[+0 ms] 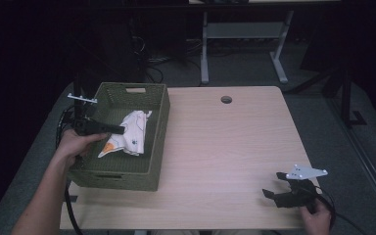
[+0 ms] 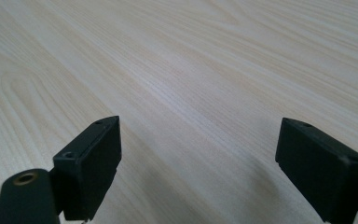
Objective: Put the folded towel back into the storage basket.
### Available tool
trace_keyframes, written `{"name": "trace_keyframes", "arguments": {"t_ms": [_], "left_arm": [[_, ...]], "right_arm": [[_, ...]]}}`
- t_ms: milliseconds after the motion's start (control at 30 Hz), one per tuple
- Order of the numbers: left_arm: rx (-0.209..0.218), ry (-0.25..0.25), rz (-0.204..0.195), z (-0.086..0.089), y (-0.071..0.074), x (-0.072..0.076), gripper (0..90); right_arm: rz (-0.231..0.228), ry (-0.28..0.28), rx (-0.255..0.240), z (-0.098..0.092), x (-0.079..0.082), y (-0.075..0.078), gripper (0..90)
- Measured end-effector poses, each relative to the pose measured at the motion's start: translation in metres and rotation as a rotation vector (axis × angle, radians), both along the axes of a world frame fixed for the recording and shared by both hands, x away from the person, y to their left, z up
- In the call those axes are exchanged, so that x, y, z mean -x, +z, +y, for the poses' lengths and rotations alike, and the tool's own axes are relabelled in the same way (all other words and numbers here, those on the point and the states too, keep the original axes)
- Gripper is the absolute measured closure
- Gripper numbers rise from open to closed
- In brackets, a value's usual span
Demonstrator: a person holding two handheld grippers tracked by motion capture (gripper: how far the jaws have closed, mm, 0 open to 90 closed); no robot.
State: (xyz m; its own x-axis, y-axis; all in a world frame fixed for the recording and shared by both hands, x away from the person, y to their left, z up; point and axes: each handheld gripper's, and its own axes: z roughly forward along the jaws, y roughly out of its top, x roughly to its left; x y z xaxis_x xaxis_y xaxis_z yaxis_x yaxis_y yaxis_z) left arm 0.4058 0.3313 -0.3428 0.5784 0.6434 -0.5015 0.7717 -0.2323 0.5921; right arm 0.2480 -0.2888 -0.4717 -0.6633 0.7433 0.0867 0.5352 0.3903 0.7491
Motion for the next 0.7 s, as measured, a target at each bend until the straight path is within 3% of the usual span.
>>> {"name": "trace_keyframes", "arguments": {"t_ms": [133, 167, 267, 367, 433, 600, 700], "left_arm": [[-0.034, -0.011, 0.008, 0.002, -0.006, -0.007, 81.1], [-0.064, -0.018, 0.001, 0.002, -0.006, -0.01, 81.1], [-0.229, -0.06, -0.047, 0.002, -0.003, -0.017, 74.8], [-0.239, -0.037, -0.064, 0.004, -0.003, -0.021, 64.9], [-0.258, -0.031, -0.055, 0.004, -0.005, -0.022, 64.2], [-0.255, -0.037, -0.02, -0.002, -0.015, -0.02, 64.3], [-0.321, -0.07, 0.02, -0.011, -0.024, -0.02, 64.8]], "right_arm": [[0.0, -0.005, -0.007, -0.001, 0.0, 0.001, 13.8], [-0.002, -0.004, -0.008, -0.002, 0.001, 0.001, 13.8], [0.001, -0.012, -0.017, -0.005, 0.001, 0.0, 13.8], [0.005, -0.012, -0.019, -0.006, 0.001, -0.001, 13.8], [0.002, -0.008, -0.025, -0.006, 0.002, 0.0, 13.8], [0.005, -0.001, -0.018, -0.006, 0.002, 0.0, 13.8], [0.005, 0.006, -0.02, -0.005, 0.002, -0.001, 13.8]]}}
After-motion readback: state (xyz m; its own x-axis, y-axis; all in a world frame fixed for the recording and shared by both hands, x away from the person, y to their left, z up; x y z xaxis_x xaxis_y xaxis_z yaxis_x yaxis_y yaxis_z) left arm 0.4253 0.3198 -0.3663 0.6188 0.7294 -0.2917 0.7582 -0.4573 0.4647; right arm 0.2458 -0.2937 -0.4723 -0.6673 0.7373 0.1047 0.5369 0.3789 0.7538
